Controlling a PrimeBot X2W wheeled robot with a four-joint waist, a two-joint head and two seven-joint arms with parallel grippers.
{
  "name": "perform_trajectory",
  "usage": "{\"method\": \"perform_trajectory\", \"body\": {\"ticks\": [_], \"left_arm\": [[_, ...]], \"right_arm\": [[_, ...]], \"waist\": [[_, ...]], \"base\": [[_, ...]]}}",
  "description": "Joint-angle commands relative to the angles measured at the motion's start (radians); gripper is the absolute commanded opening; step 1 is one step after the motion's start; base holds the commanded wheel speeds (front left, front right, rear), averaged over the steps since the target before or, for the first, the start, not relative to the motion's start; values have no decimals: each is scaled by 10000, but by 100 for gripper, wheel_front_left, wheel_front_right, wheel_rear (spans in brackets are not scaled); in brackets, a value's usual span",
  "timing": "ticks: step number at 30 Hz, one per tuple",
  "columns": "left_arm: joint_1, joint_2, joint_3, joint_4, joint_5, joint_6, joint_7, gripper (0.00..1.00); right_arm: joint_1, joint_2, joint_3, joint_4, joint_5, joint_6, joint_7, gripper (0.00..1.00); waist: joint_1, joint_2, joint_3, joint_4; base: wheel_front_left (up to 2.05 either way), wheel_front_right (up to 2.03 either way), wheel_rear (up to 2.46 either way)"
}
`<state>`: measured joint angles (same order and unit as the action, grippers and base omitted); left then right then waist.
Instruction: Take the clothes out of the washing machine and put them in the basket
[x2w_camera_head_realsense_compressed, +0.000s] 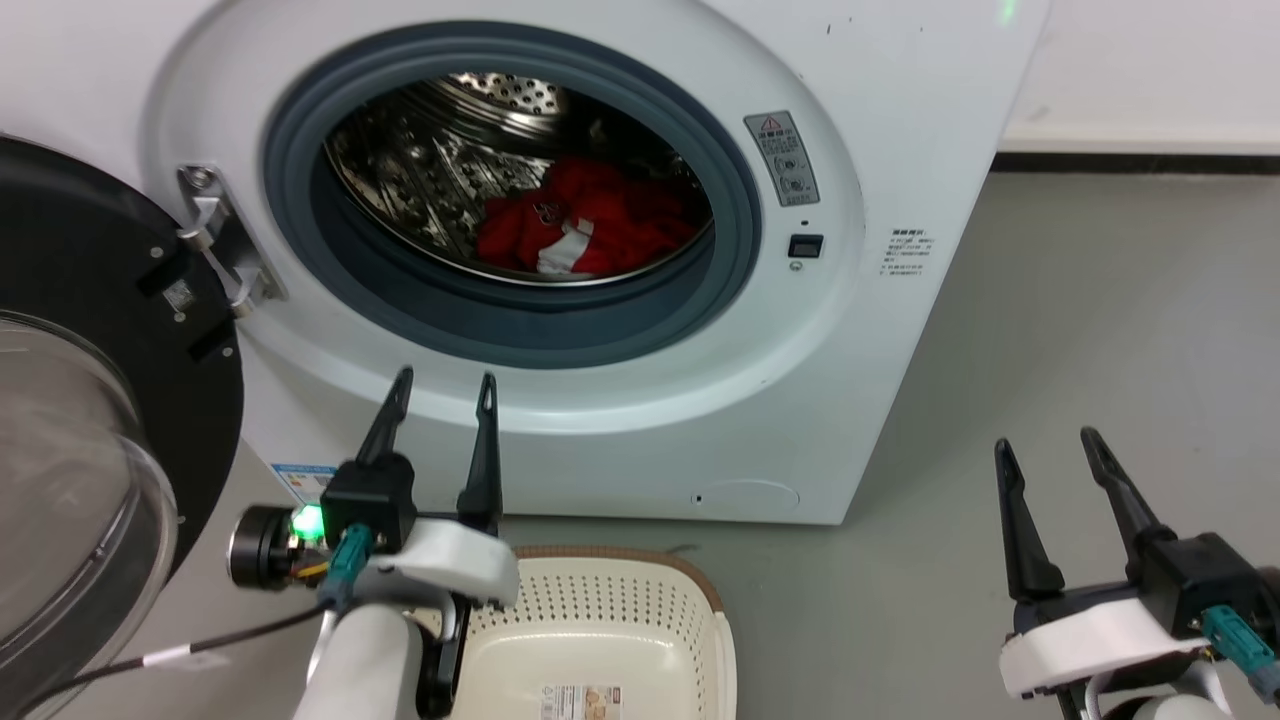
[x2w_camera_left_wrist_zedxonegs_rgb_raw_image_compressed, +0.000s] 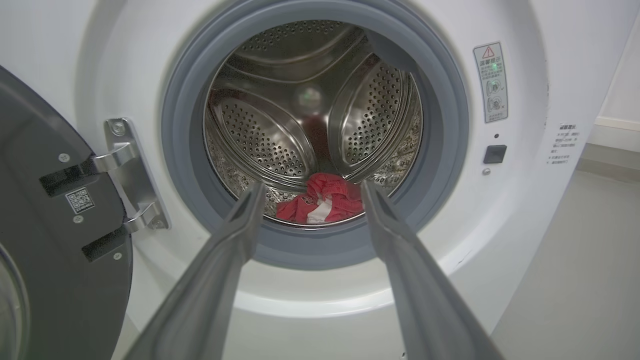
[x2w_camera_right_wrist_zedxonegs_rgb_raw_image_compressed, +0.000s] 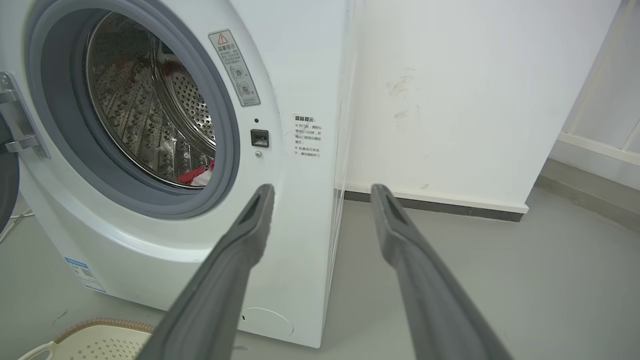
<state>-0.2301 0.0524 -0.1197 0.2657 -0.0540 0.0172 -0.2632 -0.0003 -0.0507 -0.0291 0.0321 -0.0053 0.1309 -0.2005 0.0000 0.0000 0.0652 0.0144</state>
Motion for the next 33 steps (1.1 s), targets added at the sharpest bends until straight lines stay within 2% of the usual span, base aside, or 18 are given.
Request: {"method": "perform_trajectory", "body": {"ticks": [1, 6, 15, 25, 33], "left_arm": [[-229, -15, 20, 37, 61, 46, -26, 100], [-1346, -20, 79, 549, 32, 309, -24, 100], [-3592, 348, 377, 2153, 153, 382, -24, 100], [-6252, 1249, 574, 4424, 178, 209, 145, 100], [-8358, 2034, 594, 5802, 242, 84, 1185, 100]], "right_arm": [[-168, 9, 31, -75, -32, -3, 2, 100], [-527, 9, 218, -246, 5, -3, 42, 100], [-1178, 11, 536, -142, 340, -3, -166, 100], [-2050, 14, 1143, 223, 1044, -3, -563, 100], [-2620, 14, 1736, 595, 1793, -3, -647, 100]], "waist": [[0, 0, 264, -103], [0, 0, 997, -416], [0, 0, 2490, -1302], [0, 0, 4147, -2199], [0, 0, 5095, -2813]], "base": [[0, 0, 0], [0, 0, 0], [0, 0, 0], [0, 0, 0], [0, 0, 0]]}}
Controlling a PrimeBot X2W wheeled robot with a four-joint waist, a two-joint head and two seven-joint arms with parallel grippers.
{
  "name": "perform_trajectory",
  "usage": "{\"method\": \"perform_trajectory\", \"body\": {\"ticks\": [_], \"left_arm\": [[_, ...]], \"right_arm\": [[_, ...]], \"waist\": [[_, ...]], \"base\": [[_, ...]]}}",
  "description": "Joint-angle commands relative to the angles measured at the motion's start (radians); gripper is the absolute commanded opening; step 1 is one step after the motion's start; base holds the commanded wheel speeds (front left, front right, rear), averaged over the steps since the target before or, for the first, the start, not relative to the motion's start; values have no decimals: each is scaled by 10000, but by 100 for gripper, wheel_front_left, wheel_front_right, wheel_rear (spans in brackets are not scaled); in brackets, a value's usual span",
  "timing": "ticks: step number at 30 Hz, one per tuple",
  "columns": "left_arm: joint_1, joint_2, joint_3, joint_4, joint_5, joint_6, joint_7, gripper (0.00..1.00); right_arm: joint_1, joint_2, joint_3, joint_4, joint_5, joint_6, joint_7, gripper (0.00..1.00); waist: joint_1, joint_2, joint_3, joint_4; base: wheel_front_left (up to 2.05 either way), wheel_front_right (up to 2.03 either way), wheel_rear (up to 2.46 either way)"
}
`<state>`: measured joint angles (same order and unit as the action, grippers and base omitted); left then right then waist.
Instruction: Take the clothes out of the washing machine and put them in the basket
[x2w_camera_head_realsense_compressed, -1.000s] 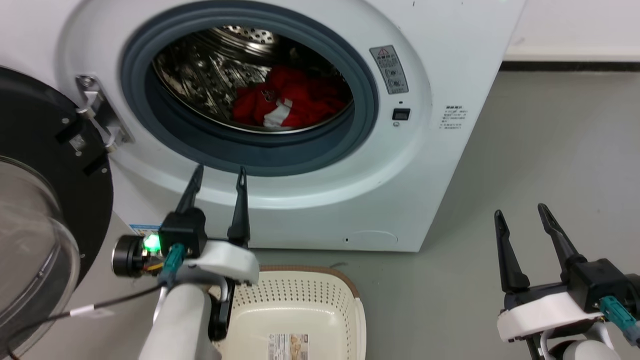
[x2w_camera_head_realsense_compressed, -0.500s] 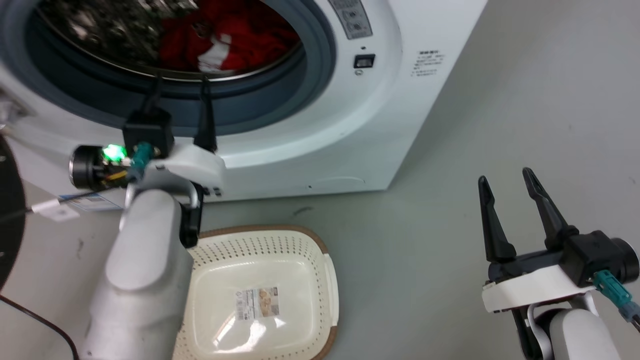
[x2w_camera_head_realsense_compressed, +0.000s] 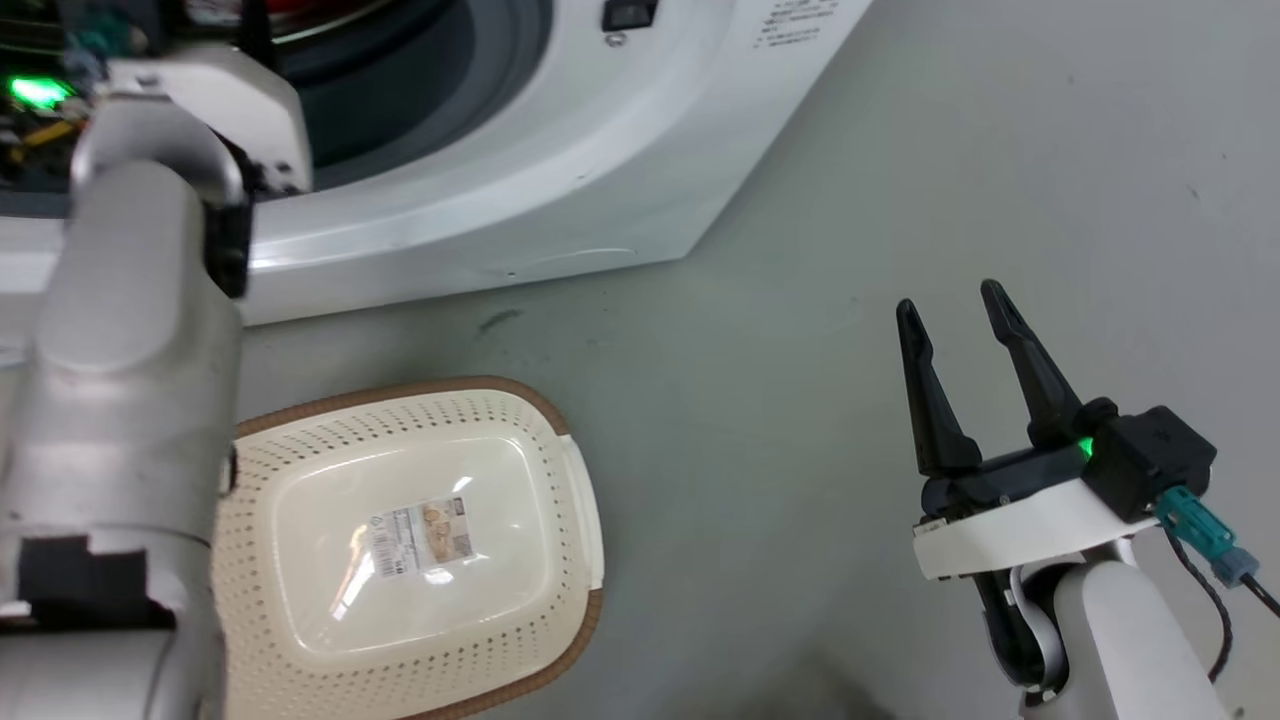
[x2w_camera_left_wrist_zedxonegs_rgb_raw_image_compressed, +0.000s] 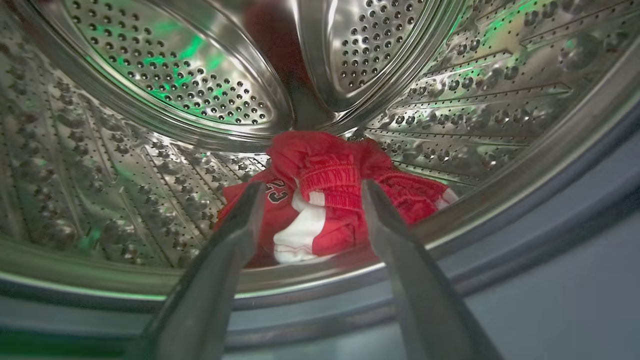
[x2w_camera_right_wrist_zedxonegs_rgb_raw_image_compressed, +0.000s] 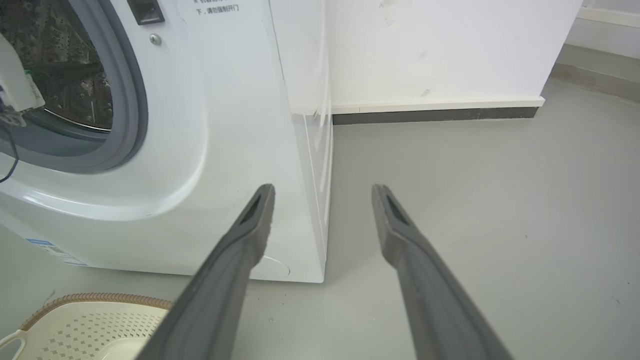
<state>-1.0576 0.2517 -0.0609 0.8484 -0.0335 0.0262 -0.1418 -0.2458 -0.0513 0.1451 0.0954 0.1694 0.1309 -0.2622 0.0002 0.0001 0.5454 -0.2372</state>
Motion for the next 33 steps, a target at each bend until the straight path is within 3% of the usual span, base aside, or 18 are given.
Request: {"method": "perform_trajectory", "body": {"ticks": [1, 11, 15, 30, 31, 32, 33], "left_arm": [[-314, 164, 15, 144, 32, -53, 143, 100], [-2642, 1425, -203, 1584, 204, -626, 2268, 100], [-3275, 1574, -344, 1871, 274, -672, 3217, 100], [-4515, 2397, -175, 2026, 60, -69, 5969, 100], [-4504, 2416, -186, 1962, 58, -34, 6037, 36], [-4503, 2436, -188, 1901, 33, -1, 6115, 0], [-4503, 2436, -188, 1901, 33, -1, 6115, 0]], "right_arm": [[-208, 20, 77, -58, 126, -5, -29, 100], [-580, 20, 815, -183, 926, -5, -30, 100], [-658, 25, 1071, -148, 1220, -5, -31, 100], [-598, 22, 1931, -185, 1874, -5, -32, 100], [-622, 22, 1963, -178, 1875, -5, -30, 100], [-639, 22, 1998, -176, 1891, -5, -30, 100], [-639, 22, 1998, -176, 1891, -5, -30, 100]], "waist": [[-2, -1, 381, -389], [-2, -1, 1240, -1388], [-2, -1, 1527, -1767], [-2, -1, 2012, -2570], [-2, -1, 2024, -2559], [-2, -1, 2031, -2543], [-2, -1, 2031, -2543]], "base": [[0, 0, 0], [0, 0, 0], [0, 0, 0], [0, 0, 0], [0, 0, 0], [0, 0, 0], [0, 0, 0]]}}
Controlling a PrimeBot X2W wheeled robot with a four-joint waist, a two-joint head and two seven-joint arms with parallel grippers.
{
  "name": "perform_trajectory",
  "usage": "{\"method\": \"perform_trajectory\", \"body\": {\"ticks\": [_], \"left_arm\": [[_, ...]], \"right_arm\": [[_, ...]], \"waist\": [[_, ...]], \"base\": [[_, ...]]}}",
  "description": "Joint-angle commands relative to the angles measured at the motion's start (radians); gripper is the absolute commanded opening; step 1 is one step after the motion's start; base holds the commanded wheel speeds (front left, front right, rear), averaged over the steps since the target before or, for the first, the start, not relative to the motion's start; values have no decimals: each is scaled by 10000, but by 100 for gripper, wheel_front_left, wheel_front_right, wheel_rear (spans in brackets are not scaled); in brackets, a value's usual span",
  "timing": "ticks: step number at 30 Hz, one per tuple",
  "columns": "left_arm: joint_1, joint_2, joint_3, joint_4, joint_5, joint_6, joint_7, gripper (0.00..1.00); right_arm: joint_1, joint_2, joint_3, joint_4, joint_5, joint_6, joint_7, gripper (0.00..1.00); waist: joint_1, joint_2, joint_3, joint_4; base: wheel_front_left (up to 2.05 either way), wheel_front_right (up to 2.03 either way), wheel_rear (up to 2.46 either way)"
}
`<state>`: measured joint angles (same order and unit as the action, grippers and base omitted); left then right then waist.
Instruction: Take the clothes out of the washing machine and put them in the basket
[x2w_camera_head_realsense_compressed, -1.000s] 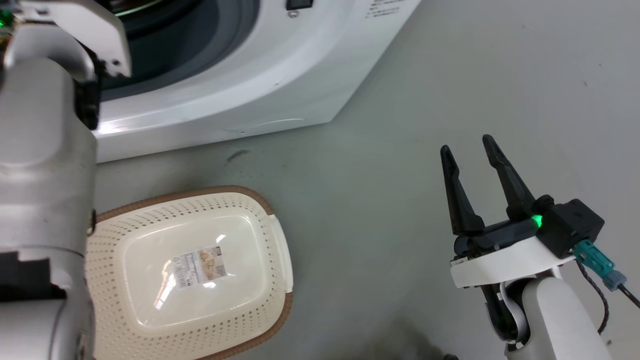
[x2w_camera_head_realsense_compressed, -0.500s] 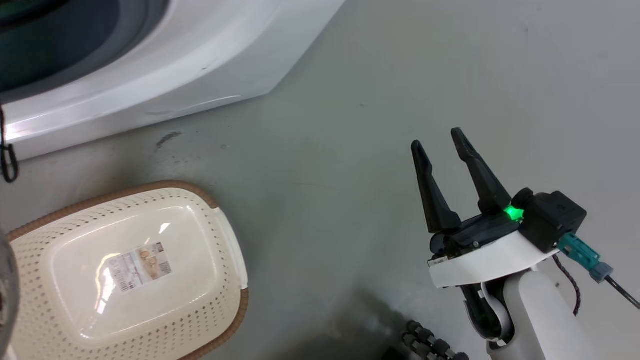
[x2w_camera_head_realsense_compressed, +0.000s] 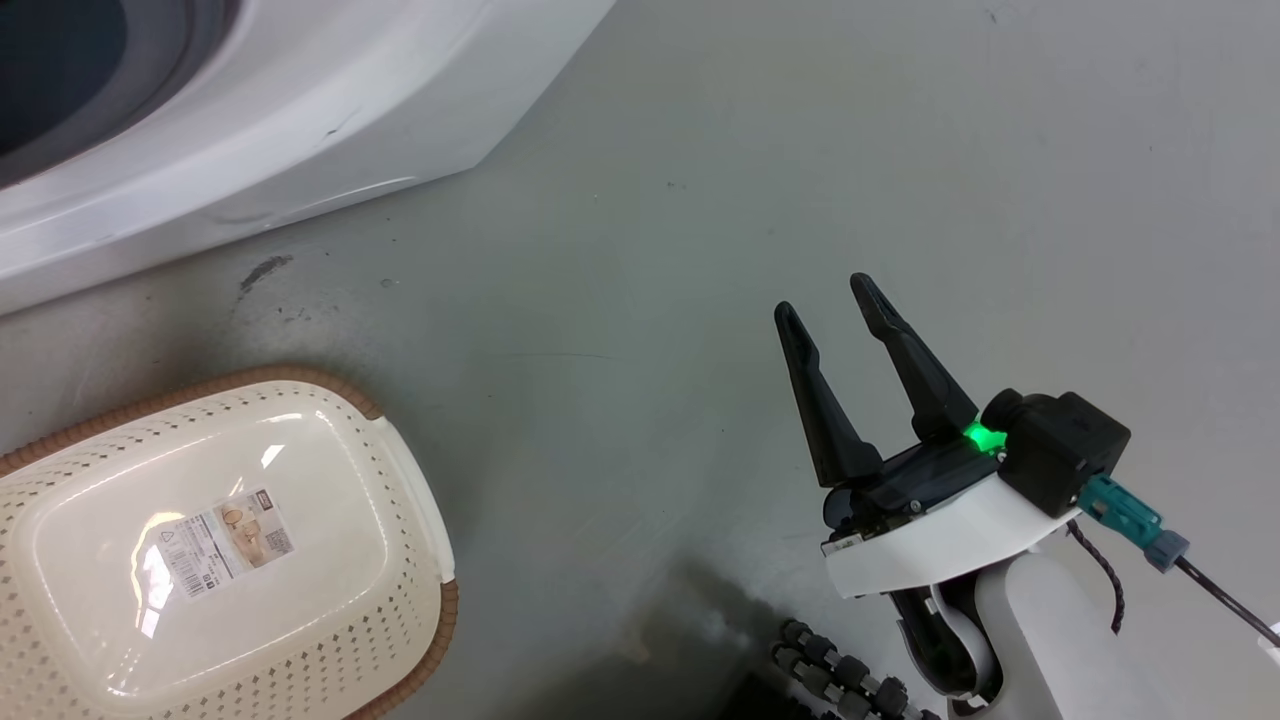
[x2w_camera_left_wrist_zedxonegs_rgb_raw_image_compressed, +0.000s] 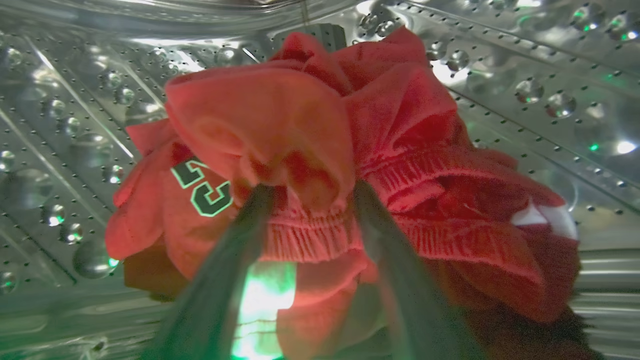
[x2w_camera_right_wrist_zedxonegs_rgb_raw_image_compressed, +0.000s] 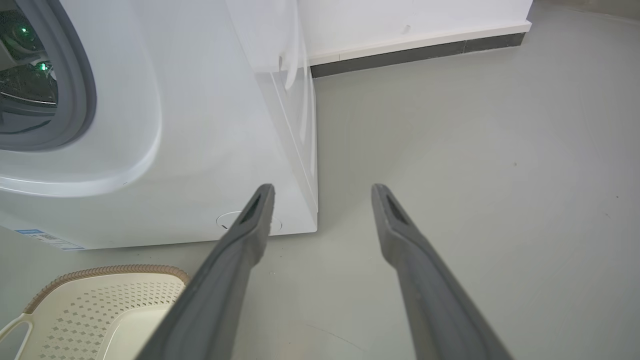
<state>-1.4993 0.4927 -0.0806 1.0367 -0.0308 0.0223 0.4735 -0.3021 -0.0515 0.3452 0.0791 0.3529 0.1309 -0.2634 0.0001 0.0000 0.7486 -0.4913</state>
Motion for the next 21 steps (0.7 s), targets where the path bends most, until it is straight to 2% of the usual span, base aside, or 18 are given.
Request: {"method": "perform_trajectory", "body": {"ticks": [1, 4, 9, 14, 17, 21], "left_arm": [[-50, 49, 0, -44, -7, 44, 3, 0], [211, 64, 20, -270, -83, 120, -9, 0], [917, -52, 27, -692, -250, 107, -877, 0], [1962, -311, 167, -850, -546, 255, -2270, 0], [2511, -681, 353, -839, -877, 290, -3264, 0], [3273, -957, 523, -611, -1241, 161, -4626, 0]], "right_arm": [[-91, 23, 21, -2, 72, -5, -19, 100], [-141, 22, 70, 49, 67, -5, -19, 100], [-169, 20, -66, 167, -121, -5, -19, 100], [-32, 19, -335, 305, -478, -3, -19, 100], [114, 16, -514, 399, -653, -5, -19, 100], [307, 16, -674, 556, -871, -5, -19, 100]], "waist": [[-1, 0, -4, 22], [-1, 0, -81, 115], [-1, 0, -497, 398], [-1, 0, -1259, 822], [-1, 0, -1769, 1099], [-1, 0, -2552, 1412]], "base": [[0, 0, 0], [0, 0, 0], [0, 0, 0], [0, 0, 0], [0, 0, 0], [0, 0, 0]]}}
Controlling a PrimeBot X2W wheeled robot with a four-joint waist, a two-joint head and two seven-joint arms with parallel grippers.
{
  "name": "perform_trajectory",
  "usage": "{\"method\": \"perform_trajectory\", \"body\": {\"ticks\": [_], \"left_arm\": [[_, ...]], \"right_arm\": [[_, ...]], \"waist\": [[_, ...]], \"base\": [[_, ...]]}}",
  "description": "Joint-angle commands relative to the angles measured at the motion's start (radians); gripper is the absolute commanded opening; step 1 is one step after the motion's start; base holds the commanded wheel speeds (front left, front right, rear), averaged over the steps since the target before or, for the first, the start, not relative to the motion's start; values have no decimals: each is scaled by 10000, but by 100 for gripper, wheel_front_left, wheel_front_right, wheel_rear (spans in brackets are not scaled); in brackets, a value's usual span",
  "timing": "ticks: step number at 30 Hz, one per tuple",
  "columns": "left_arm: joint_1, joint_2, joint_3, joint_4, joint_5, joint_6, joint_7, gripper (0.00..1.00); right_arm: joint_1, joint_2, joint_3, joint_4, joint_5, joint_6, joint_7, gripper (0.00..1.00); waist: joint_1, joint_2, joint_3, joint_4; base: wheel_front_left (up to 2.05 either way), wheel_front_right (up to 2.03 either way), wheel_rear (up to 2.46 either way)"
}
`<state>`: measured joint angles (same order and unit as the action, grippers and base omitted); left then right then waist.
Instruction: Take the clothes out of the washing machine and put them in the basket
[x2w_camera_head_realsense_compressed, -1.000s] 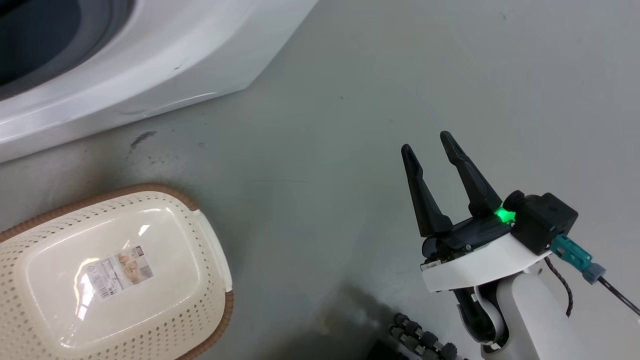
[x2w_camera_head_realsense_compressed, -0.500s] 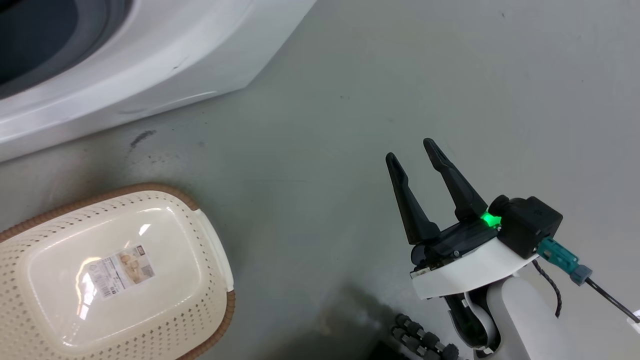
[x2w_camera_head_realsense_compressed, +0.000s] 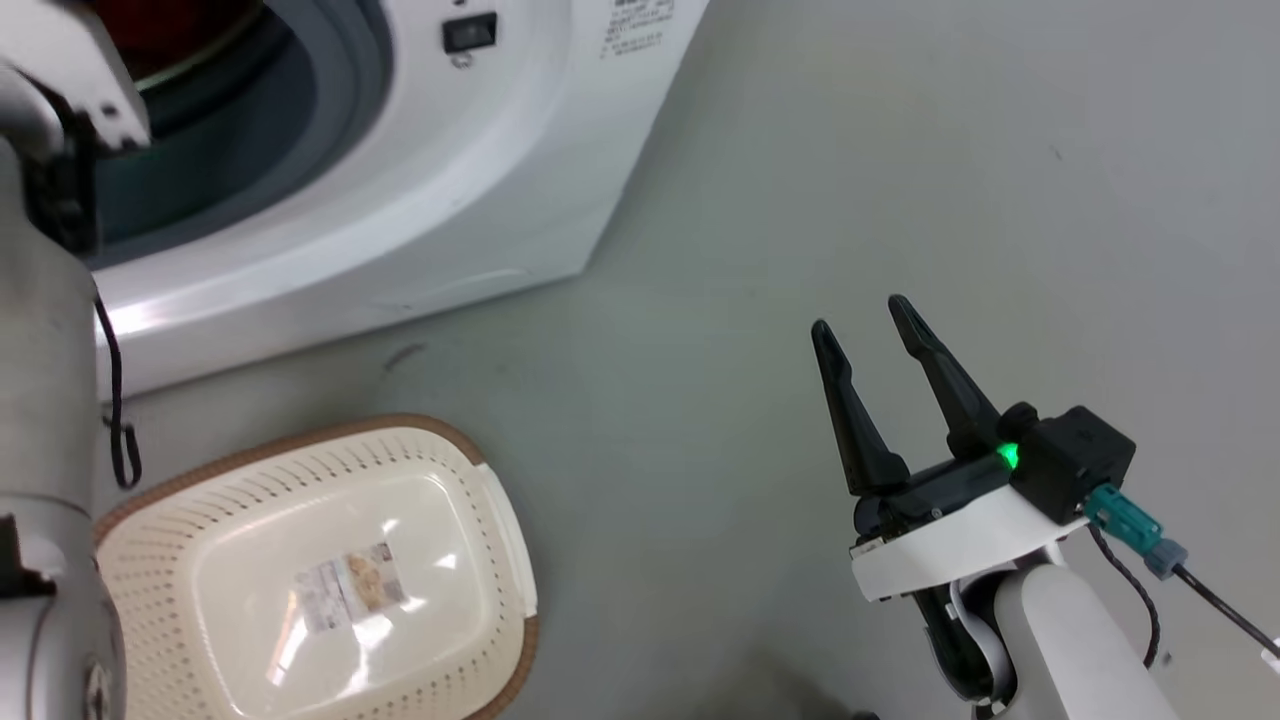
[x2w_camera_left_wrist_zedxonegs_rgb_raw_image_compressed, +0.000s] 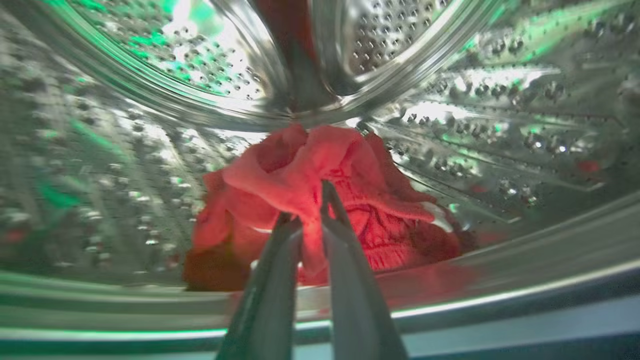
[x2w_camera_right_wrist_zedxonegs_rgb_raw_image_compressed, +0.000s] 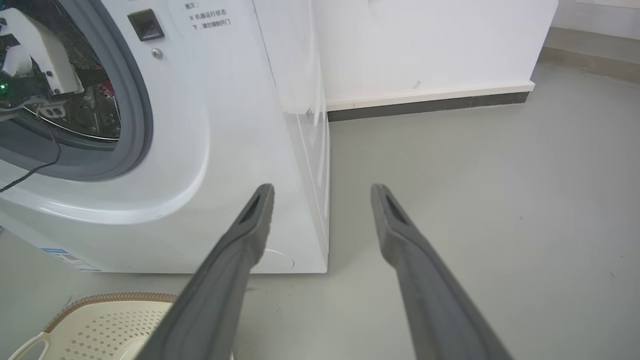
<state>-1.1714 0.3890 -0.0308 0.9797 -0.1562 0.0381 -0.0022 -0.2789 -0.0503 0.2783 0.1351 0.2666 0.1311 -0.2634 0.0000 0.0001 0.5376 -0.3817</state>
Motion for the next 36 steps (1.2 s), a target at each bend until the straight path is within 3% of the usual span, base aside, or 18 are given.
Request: {"method": "perform_trajectory", "body": {"ticks": [1, 7, 15, 25, 36], "left_arm": [[215, -11, 12, 54, 6, -14, -190, 0], [1438, -471, 257, 577, -481, -200, -1975, 0], [3010, -1183, 424, 114, -850, -475, -2637, 0], [5427, -2039, 759, -3450, -630, -555, -2631, 0], [7775, -2821, 691, -7867, -211, -485, -2631, 0]], "right_arm": [[132, 3, -42, 43, -72, -7, -19, 100], [509, 3, -309, 337, -415, -7, -19, 100], [1144, 1, -701, 552, -802, -7, -19, 100], [1815, 3, -1125, 266, -1035, -5, 178, 100], [2431, 1, -1477, -477, -1041, -7, 595, 100]], "waist": [[0, -1, -651, 380], [0, -1, -1853, 769], [0, -1, -3226, 1506], [0, -1, -4369, 2393], [0, -1, -4895, 3095]], "base": [[0, 0, 0], [0, 0, 0], [0, 0, 0], [0, 0, 0], [0, 0, 0]]}}
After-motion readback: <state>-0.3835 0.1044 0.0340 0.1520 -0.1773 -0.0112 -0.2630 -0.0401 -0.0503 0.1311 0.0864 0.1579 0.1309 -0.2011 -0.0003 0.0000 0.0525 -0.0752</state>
